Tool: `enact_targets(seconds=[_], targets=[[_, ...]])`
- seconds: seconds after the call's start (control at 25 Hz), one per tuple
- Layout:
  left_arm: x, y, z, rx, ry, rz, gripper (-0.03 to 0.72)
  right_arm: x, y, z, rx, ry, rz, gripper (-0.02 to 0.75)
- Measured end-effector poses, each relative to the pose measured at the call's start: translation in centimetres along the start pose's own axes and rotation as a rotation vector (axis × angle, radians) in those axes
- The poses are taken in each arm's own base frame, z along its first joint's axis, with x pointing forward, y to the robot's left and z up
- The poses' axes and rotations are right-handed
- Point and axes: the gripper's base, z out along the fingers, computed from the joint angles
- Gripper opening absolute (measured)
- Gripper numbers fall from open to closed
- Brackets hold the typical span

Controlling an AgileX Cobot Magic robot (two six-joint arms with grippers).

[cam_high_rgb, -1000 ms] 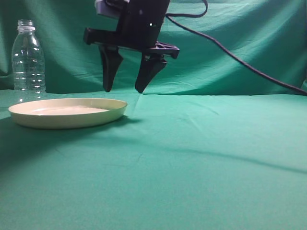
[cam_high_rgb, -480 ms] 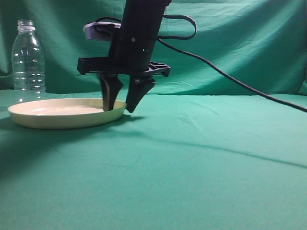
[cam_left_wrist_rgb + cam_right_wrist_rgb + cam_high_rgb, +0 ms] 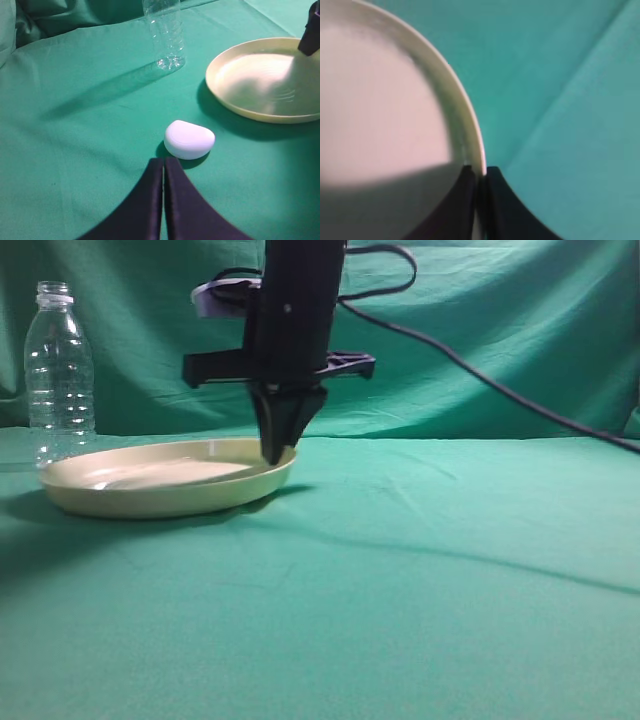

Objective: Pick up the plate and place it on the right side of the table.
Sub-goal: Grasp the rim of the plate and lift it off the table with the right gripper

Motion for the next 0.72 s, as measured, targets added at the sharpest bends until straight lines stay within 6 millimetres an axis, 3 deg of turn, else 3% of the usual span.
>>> enact_targets(seconds=[0.32,0.56,0.72], targets=[[0.0,0.0,0.0,0.0,0.0,0.0,0.0,0.1,-2.5,-2.2,0.134,0.122,0.05,0.0],[0.0,0.0,0.0,0.0,0.0,0.0,0.0,0.2,-8.6,-8.1,0.206,0.099,0.167,0.0],[0.0,0.0,0.0,0.0,0.0,0.0,0.0,2.9,-13.0,-11.8,0.255,0.101,0.265,0.0]])
